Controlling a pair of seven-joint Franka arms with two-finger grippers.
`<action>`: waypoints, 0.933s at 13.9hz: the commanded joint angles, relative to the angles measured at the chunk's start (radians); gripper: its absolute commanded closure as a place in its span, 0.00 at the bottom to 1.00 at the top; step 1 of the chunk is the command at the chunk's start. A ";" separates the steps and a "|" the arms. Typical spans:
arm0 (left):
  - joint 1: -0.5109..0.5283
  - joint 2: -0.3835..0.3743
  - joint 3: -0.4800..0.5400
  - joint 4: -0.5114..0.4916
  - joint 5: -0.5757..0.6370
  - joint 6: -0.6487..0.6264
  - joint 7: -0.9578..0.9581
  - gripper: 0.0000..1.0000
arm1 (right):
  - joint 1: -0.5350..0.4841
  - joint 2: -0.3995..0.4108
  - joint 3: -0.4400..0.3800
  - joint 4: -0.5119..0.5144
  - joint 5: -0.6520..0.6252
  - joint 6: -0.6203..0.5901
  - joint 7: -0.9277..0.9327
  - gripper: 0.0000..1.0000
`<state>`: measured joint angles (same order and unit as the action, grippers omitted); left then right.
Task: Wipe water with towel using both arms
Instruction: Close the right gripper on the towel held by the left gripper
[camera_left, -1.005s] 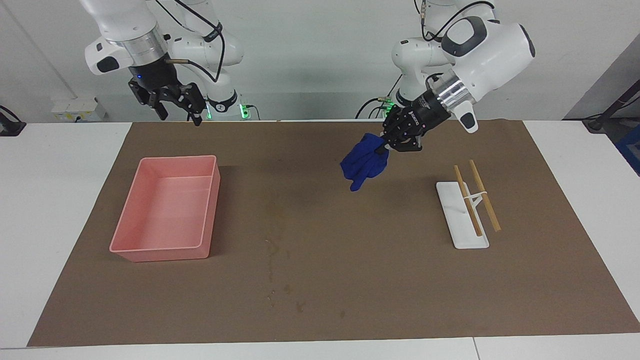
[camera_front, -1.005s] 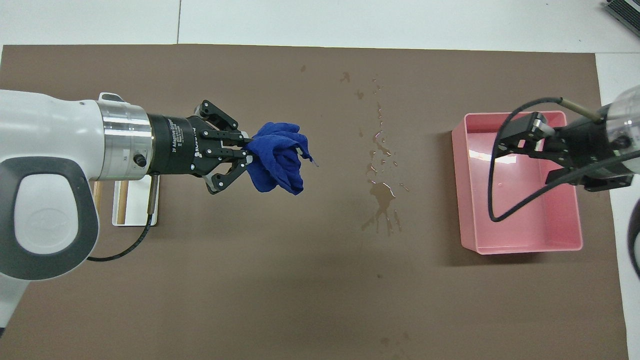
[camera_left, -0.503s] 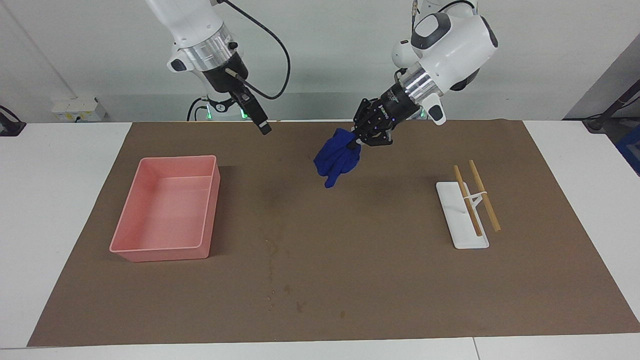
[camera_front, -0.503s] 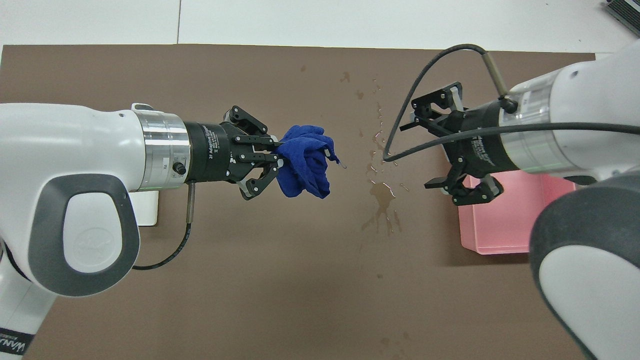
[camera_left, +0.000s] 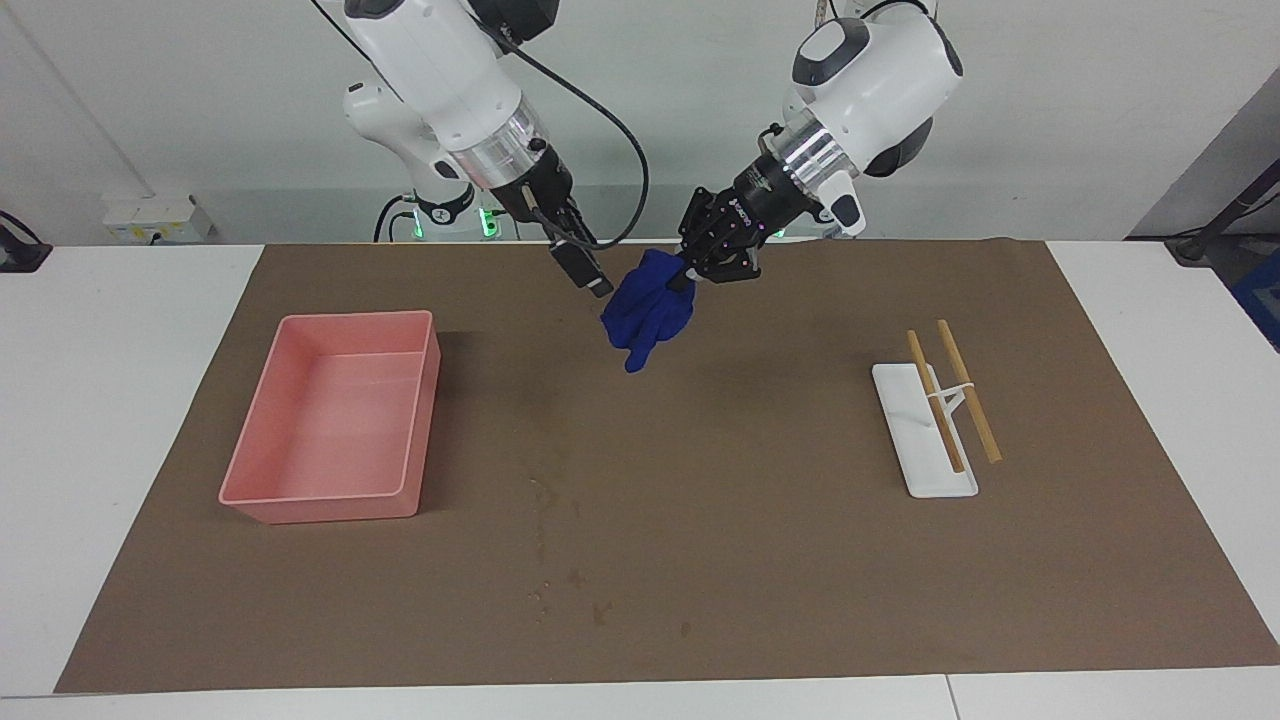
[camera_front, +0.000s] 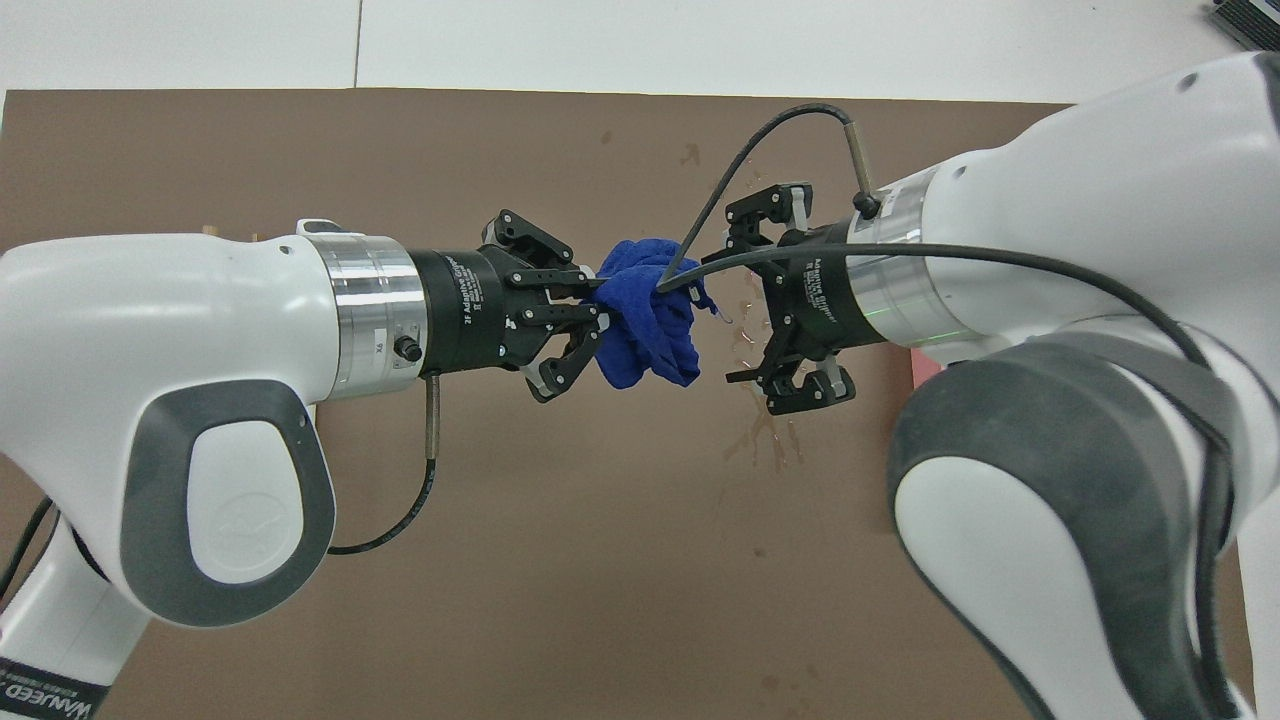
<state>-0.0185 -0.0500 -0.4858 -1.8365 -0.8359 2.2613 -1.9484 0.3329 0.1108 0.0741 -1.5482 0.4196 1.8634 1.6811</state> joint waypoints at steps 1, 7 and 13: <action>-0.012 -0.048 0.009 -0.009 -0.023 0.003 -0.024 1.00 | 0.024 -0.031 0.000 -0.075 0.025 0.091 0.052 0.08; -0.037 -0.057 0.010 -0.026 -0.022 0.014 -0.018 1.00 | 0.028 -0.028 0.001 -0.090 0.027 0.209 0.066 0.22; -0.043 -0.057 0.009 -0.027 -0.022 0.023 -0.020 1.00 | 0.043 -0.028 0.003 -0.092 0.047 0.201 0.117 1.00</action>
<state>-0.0438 -0.0795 -0.4863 -1.8396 -0.8365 2.2631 -1.9583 0.3766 0.1056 0.0745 -1.6083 0.4266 2.0463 1.7819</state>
